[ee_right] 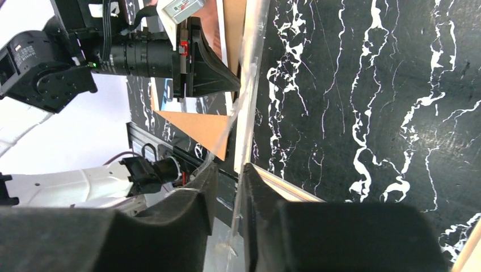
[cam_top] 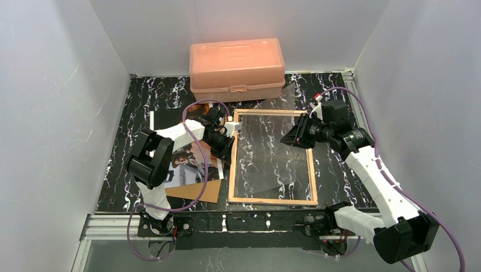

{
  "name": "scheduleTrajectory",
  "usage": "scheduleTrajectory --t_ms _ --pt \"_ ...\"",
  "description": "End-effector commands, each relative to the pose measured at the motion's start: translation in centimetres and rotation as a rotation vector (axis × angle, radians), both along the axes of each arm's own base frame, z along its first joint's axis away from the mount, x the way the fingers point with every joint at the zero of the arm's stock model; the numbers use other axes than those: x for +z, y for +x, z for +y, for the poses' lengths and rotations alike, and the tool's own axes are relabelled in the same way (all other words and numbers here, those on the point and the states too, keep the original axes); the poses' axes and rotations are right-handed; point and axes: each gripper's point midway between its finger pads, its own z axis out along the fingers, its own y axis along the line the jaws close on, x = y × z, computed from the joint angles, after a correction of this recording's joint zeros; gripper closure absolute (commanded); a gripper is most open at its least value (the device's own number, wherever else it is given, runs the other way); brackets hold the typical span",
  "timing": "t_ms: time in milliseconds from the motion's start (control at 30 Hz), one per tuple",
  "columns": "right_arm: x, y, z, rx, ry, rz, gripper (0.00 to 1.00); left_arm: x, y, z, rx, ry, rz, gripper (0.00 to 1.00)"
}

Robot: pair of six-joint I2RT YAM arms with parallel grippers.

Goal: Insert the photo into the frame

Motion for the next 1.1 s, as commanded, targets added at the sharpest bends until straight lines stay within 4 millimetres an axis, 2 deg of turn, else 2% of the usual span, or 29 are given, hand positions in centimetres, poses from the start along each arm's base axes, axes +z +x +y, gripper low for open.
scheduleTrajectory --t_ms 0,100,267,633,1067 --pt "1.8 0.1 0.6 0.027 0.040 -0.058 0.75 1.6 0.2 -0.4 -0.009 -0.047 -0.028 1.00" --pt "2.4 0.2 0.6 0.029 0.044 -0.079 0.82 1.7 0.3 -0.3 -0.008 -0.047 -0.029 1.00" --pt "3.0 0.3 0.8 0.031 0.056 -0.095 0.87 1.7 0.3 -0.2 -0.004 -0.045 -0.030 1.00" --pt "3.7 0.2 2.2 0.094 0.114 -0.127 0.92 1.7 0.3 -0.2 -0.003 -0.047 -0.028 1.00" --pt "3.0 0.4 3.0 0.170 0.106 -0.138 0.96 1.9 0.5 0.0 0.002 -0.045 -0.032 1.00"
